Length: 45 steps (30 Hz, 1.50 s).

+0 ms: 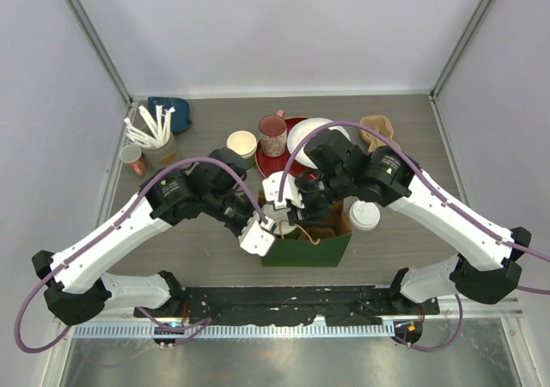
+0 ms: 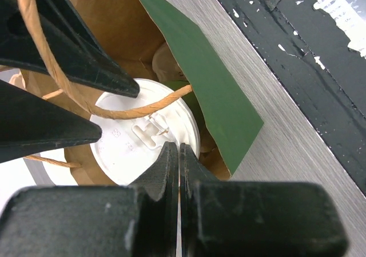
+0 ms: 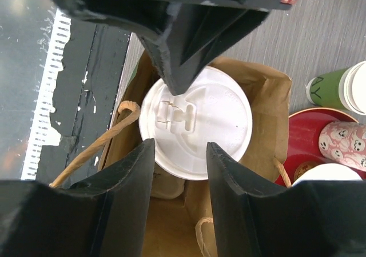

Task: Pack the takeout coffee

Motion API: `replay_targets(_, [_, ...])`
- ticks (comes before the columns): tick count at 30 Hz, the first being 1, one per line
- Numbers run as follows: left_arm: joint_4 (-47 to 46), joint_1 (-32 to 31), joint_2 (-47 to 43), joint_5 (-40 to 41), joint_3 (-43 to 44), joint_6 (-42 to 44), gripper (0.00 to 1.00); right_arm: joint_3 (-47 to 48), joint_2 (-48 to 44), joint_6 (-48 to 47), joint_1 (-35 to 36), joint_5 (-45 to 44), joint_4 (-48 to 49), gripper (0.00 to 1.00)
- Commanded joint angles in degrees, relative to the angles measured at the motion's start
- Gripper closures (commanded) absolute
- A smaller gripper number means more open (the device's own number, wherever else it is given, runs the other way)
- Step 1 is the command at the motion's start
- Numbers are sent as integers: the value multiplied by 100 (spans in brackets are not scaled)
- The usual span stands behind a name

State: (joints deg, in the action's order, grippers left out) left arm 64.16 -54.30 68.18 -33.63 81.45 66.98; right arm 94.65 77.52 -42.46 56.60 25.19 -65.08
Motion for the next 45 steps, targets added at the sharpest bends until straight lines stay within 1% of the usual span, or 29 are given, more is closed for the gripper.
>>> replay_targets(1, [35, 104, -24, -232, 161, 263, 100, 89, -26, -360, 114, 320, -49, 54])
replay_targets(6, [0, 131, -16, -293, 205, 289, 100, -157, -17, -439, 167, 285, 118, 54])
replay_targets(14, [-114, 139, 37, -329, 240, 289, 100, -263, 9, -553, 211, 13, 311, 60])
replay_targets(19, [-202, 131, 90, -425, 327, 193, 100, -228, 88, -605, 246, -23, 303, 64])
replay_targets(23, [-220, 174, 108, -399, 354, 228, 100, -263, 106, -676, 238, -6, 163, 64])
replay_targets(24, [-202, 174, 108, -416, 363, 228, 100, -289, 88, -676, 255, 3, 171, 68])
replay_targets(25, [-202, 174, 116, -425, 372, 236, 100, -307, 88, -676, 264, -5, 162, 70])
replay_targets(26, [-176, 174, 116, -443, 372, 245, 100, -316, 88, -728, 264, -31, 127, 70])
replay_targets(27, [-141, 183, 116, -443, 389, 289, 100, -333, 88, -729, 281, -93, 118, 66])
replay_targets(29, [-71, 174, 108, -487, 407, 395, 100, -342, 88, -720, 282, -163, 205, 53])
replay_targets(30, [-62, 183, 108, -539, 442, 369, 100, -290, 106, -711, 290, -198, 232, 48])
replay_targets(33, [35, 175, 99, -636, 547, 368, 100, -175, 211, -729, 290, -216, 215, 48])
replay_targets(34, [35, 174, 107, -645, 565, 368, 100, -184, 229, -738, 290, -216, 206, 49])
replay_targets(38, [-131, 174, 64, -558, 556, 263, 100, -359, 194, -729, 299, -181, 197, 62])
replay_targets(43, [-807, 174, -15, -198, 346, -36, 100, -430, 203, -650, 299, -32, 101, 63])
replay_targets(45, [-922, 183, -42, -144, 293, -71, 100, -500, 211, -624, 308, -49, 92, 65])
